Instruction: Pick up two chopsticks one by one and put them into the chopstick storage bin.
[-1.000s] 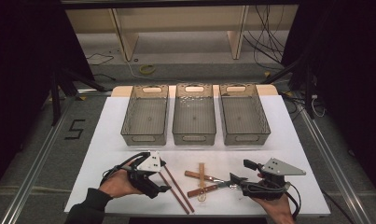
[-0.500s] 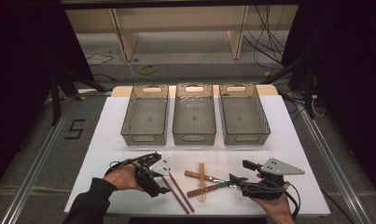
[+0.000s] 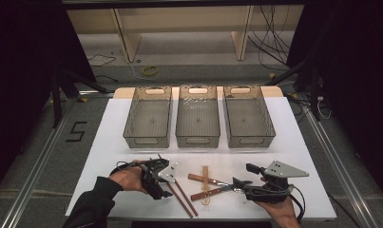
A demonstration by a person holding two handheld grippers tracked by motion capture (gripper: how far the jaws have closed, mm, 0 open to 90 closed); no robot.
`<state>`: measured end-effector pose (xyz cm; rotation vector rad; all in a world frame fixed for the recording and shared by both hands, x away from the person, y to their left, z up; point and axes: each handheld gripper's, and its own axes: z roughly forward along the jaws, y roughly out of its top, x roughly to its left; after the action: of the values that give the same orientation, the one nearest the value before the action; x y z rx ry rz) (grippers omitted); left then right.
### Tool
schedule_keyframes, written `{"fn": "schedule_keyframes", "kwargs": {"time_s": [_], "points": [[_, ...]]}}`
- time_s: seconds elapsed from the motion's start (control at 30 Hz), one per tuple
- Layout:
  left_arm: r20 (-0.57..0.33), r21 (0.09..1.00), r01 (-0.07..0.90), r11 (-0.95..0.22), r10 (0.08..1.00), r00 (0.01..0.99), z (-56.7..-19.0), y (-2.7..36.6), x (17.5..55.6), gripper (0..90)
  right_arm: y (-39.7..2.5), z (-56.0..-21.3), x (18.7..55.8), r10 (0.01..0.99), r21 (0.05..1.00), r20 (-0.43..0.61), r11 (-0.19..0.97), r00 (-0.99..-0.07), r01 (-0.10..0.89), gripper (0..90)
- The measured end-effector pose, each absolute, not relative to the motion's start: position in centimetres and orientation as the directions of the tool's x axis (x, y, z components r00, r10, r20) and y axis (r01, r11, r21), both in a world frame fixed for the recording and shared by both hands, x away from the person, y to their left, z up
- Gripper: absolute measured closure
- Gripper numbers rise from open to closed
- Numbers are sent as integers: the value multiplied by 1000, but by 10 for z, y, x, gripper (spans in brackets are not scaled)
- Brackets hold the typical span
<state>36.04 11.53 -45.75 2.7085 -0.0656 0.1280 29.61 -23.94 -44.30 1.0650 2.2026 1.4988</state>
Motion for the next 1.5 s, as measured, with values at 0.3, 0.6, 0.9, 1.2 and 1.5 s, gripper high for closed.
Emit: {"fn": "schedule_keyframes", "kwargs": {"time_s": [0.3,0.6,0.9,1.2,1.5], "points": [[92,394,-80,-916,-48,995,-462,115,365,393,-239,-443,296,695,883,181,197,-696,426,266],[66,346,-106,-932,-88,994,-466,109,370,468,-238,-444,296,688,881,182,202,-702,427,266],[48,301,-122,-946,-113,992,-464,108,370,577,-238,-444,296,684,880,186,202,-705,429,266],[46,271,-163,-949,-156,987,-463,107,366,683,-237,-444,297,680,877,186,209,-709,432,266],[69,240,-233,-943,-223,972,-462,108,359,733,-237,-444,297,679,876,188,211,-710,434,266]]}}
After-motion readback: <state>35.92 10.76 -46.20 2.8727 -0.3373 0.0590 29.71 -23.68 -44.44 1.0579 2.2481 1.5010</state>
